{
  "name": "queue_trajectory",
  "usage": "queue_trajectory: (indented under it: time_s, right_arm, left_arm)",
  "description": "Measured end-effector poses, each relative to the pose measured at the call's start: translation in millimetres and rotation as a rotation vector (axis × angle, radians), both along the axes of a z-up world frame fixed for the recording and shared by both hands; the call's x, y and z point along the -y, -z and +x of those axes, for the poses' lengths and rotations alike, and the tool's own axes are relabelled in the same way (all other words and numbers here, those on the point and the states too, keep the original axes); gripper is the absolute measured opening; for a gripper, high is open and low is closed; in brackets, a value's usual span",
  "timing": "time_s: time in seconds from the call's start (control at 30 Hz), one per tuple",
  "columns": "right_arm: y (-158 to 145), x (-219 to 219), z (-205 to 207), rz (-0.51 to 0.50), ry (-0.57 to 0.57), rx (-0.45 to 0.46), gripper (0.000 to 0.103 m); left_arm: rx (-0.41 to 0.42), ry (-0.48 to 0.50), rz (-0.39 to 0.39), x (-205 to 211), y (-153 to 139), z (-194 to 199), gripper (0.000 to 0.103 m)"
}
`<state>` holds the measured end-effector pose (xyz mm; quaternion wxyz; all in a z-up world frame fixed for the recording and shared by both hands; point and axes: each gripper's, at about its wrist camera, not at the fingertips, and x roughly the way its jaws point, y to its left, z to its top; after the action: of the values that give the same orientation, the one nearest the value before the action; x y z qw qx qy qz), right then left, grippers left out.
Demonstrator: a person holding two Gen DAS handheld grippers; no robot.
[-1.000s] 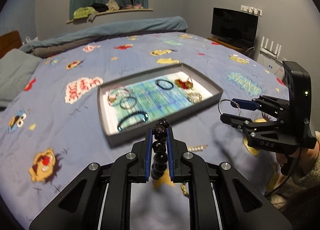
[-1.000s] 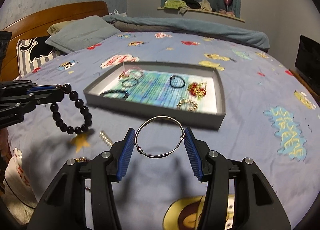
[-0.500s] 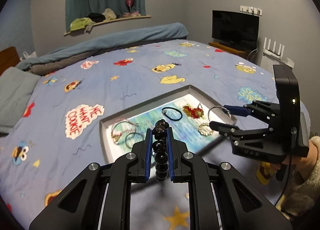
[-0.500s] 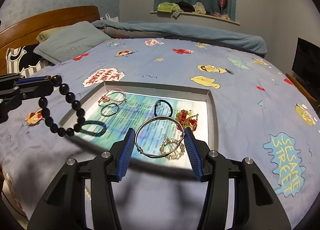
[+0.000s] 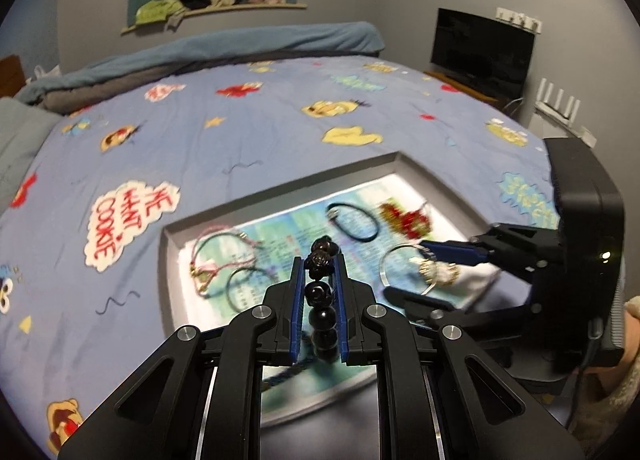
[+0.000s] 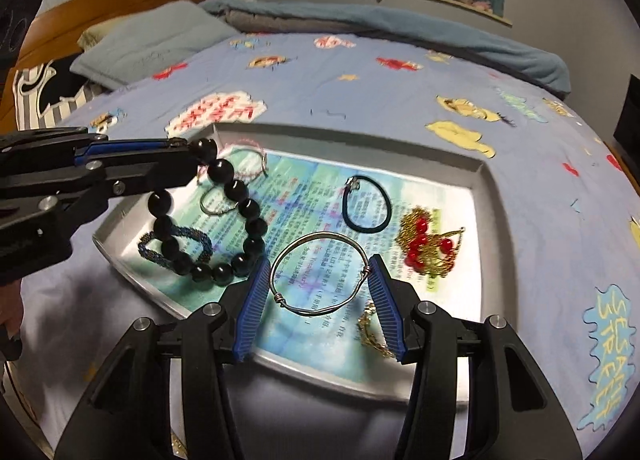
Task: Organize jewelry
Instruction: 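Carry both held pieces into the grey box and open both tools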
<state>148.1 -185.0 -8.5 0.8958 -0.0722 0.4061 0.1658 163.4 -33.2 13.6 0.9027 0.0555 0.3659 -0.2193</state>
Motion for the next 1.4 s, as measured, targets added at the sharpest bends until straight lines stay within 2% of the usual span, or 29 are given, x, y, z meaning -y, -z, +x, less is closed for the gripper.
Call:
queue_trajectory:
  time_s: [0.2,0.4,0.7,0.9,0.97,1.03,1.1,1.2,1.27,1.3,1.37,1.4]
  right_arm:
    - [9,-2,10,-0.021,-0.002,-0.045,0.050]
    - [15,3,20,-0.030,0.010,-0.095,0.050]
    - [13,2,20,-0.051,-0.002,-0.081,0.050]
    - [16,6,21,-0.025,0.000,-0.099,0.051]
    - [16,6,20,-0.025,0.002,-0.099,0.052]
    - [15,6,20,-0.023,0.006,-0.100,0.052]
    - [14,6,18,-0.014,0.009,-0.101,0.053]
    - [10,6,15,-0.008,0.011,-0.091,0.062]
    - [6,5,10,-0.008,0.007,-0.082,0.062]
    - [3,5,7,-0.002,0.006,-0.076,0.063]
    - [-1,6,2,0.007,0.008,-0.064,0.071]
    - [-3,6,-1,0.009,0.010,-0.056,0.077]
  left_arm:
    - [-0.037,-0.015,0.002,-8,15,13,0.015]
    - [-0.065,-0.004,0.036,-1,32,24,0.015]
    - [-0.082,-0.018,0.078,11,45,45,0.015]
    - [-0.079,-0.020,0.122,14,49,46,0.015]
    - [-0.078,-0.019,0.135,13,49,45,0.018]
    - [-0.063,-0.022,0.130,12,47,42,0.029]
    - [-0.054,-0.023,0.128,11,44,40,0.029]
    - [-0.047,-0.035,0.124,6,39,36,0.029]
    - [-0.048,-0.052,0.107,0,35,31,0.032]
    - [-0.047,-0.056,0.094,-3,32,28,0.036]
    - [-0.035,-0.069,0.083,-7,26,19,0.045]
    - [-0.028,-0.075,0.076,-10,24,15,0.054]
